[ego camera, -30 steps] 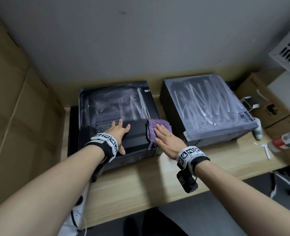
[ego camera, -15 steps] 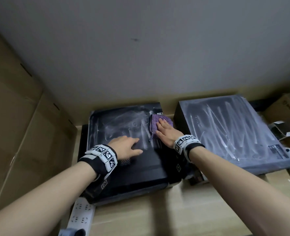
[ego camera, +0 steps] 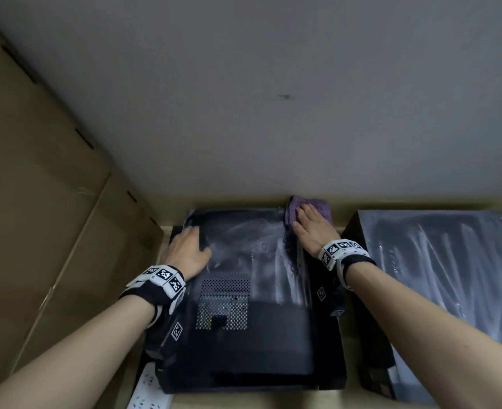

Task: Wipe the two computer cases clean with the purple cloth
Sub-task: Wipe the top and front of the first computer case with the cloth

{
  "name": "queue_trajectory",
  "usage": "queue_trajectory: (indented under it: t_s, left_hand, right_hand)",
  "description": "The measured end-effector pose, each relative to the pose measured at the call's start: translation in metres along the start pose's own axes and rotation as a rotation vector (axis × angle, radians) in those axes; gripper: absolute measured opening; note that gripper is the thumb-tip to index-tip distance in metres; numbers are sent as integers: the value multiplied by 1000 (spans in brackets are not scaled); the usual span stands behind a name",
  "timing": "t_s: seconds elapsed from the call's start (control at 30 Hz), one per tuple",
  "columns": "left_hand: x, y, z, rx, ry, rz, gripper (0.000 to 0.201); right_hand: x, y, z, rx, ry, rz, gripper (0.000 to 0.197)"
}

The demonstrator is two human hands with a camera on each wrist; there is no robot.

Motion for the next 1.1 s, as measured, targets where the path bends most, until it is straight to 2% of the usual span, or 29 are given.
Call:
queue_trajectory:
  t_s: [0.07, 0.13, 0.23, 0.43, 0.47, 0.57, 0.6, 0.8, 0.9, 0.97, 1.03, 1.1]
  left_hand:
    - [25, 2, -3, -19, -153, 162, 40]
    - [40, 9, -2, -14, -263, 389, 25]
    - [46, 11, 1, -16, -313, 583, 12]
    - [67, 11, 3, 29, -325, 771, 18]
    - [70, 12, 4, 45, -310, 791, 25]
    - [83, 12, 5, 65, -278, 842, 74]
    - [84, 8, 6, 53, -271, 853, 78]
    - [107, -5, 8, -86, -289, 879, 68]
    - [115, -5, 12, -149, -276, 933, 46]
    - [119, -4, 13, -176, -265, 953, 53]
    - [119, -4, 14, -179, -242, 921, 63]
    - [112, -8, 9, -182, -165, 815, 61]
  right_hand:
    - [6, 4, -2, 17, -11, 4, 57]
    - [22, 13, -2, 42, -37, -8, 58]
    - [64, 25, -4, 44, -103, -32, 57]
    - [148, 40, -11, 95, -179, -68, 55]
    - [159, 42, -11, 102, -190, -72, 56]
    - [194, 46, -11, 133, -227, -57, 54]
    - [205, 46, -11, 138, -243, -54, 53]
    - [262, 63, -19, 142, -331, 24, 54]
    - [269, 74, -24, 114, -329, 105, 57]
    - [268, 67, -16, 143, -331, 87, 55]
    - [260, 48, -6, 176, -344, -43, 52]
    - [240, 26, 3, 112, -358, -154, 48]
Point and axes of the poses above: each hand's wrist, its own z-axis away from the middle knuckle, its own y-axis out of the palm, x = y × z, the point moved 5 cm from there along -z, towards the middle knuckle, and after that the axes turned 13 degrees about y, right-handed, at the moved point
